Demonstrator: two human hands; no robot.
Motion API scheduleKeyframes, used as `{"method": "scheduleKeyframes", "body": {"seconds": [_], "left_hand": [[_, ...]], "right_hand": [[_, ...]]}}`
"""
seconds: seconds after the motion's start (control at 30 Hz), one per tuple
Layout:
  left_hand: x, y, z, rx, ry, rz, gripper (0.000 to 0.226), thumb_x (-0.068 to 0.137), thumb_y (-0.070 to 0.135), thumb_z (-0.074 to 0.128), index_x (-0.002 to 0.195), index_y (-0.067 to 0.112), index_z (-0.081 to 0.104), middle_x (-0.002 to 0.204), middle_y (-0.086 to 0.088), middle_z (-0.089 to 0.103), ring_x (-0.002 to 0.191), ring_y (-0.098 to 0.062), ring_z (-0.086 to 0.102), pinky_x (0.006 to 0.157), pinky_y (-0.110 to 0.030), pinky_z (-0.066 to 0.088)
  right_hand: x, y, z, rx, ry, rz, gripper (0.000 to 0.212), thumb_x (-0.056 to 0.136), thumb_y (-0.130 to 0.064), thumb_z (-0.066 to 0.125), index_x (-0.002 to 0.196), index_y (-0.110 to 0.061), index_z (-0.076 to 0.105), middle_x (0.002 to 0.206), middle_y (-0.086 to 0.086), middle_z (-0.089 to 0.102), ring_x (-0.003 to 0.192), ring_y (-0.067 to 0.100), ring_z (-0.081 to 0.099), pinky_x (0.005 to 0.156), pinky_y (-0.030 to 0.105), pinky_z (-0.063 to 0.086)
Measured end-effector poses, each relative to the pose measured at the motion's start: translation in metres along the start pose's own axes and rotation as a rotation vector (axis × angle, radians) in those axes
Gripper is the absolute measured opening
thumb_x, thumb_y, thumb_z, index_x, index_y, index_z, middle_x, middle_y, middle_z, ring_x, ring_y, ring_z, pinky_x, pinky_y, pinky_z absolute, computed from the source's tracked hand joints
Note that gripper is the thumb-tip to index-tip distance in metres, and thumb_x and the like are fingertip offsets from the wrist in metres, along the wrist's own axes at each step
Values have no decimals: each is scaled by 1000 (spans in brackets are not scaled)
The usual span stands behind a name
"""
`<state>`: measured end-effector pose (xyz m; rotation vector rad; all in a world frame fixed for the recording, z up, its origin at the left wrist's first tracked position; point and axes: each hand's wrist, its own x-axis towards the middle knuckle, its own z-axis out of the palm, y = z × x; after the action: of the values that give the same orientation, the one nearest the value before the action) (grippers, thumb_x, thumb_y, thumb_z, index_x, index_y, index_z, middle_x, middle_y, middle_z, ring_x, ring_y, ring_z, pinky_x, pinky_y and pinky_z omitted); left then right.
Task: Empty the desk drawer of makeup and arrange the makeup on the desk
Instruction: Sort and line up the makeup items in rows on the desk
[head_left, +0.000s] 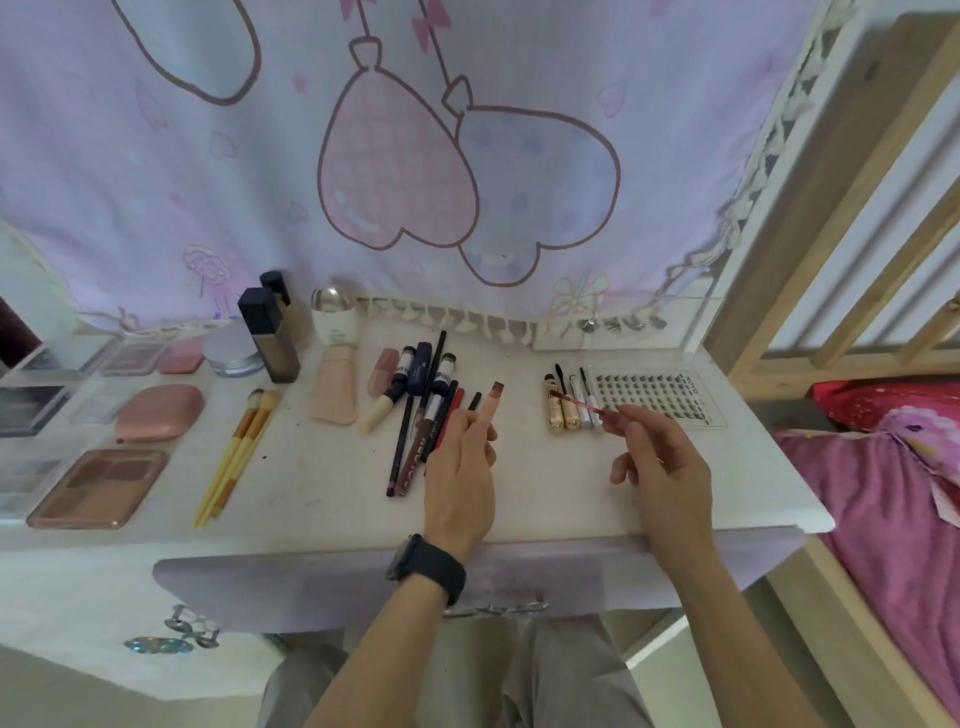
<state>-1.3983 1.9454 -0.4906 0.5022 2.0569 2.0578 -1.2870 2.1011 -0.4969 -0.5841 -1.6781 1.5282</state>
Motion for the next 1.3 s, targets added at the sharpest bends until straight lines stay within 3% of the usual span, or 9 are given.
{"method": "scheduleKeyframes", "body": {"seconds": [0.23,0.33,0.4,0.53,0.67,0.83,1.0,1.17,1.3], "left_hand": [[0,-1,0,139,4,87,19,104,35,49,93,24,61,67,14,52,54,-3,40,51,-17,37],[1,0,2,220,44,122,17,101,41,54,101,28,65,91,10,54,67,-10,51,60,-14,46],[2,1,3,256,64,122,14,99,41,56,104,31,66,104,8,52,79,-4,55,66,-9,47],[3,-1,3,321,70,131,4,95,39,62,99,40,60,96,10,57,81,2,56,65,-8,45],[4,-3,6,423,36,109,14,91,46,65,103,38,64,89,17,64,81,2,58,63,-13,44],[19,3,18,638,27,53,23,92,52,60,105,34,65,86,22,61,79,6,58,61,-15,39],[52,18,34,943,-79,-42,30,91,54,56,106,28,61,89,12,63,73,-8,57,51,-22,35],[73,20,41,1124,-138,-48,31,93,49,54,105,21,60,99,-1,66,87,-22,62,71,-33,53],[81,17,42,1160,-150,-74,36,91,52,53,105,19,57,104,-5,65,91,-26,62,74,-35,54]], "right_hand": [[1,4,1,14,1,10,21,103,-17,58,110,-31,72,108,-6,77,60,17,63,67,17,53],[1,3,3,35,14,22,18,103,-18,58,108,-27,72,102,-3,78,59,16,64,66,17,52],[2,2,4,46,20,28,16,103,-18,58,108,-22,72,99,0,79,57,15,62,63,17,52],[1,-1,2,47,51,16,15,101,-20,62,106,-23,75,88,-1,76,57,13,59,62,16,50],[0,-3,1,38,60,12,14,97,-25,66,105,-25,77,80,-2,73,60,10,61,64,15,51],[0,-3,1,53,49,13,12,95,-16,68,103,-22,76,86,-1,77,64,14,67,67,12,51],[-1,0,3,1,43,38,11,98,-18,65,104,-22,73,94,-8,78,63,18,70,67,18,56],[-3,2,8,-61,76,45,6,99,-24,64,100,-27,69,92,-16,77,60,15,72,61,12,51],[-1,2,17,-158,69,25,4,98,-30,63,97,-32,66,89,-24,74,60,6,70,57,8,47]]}}
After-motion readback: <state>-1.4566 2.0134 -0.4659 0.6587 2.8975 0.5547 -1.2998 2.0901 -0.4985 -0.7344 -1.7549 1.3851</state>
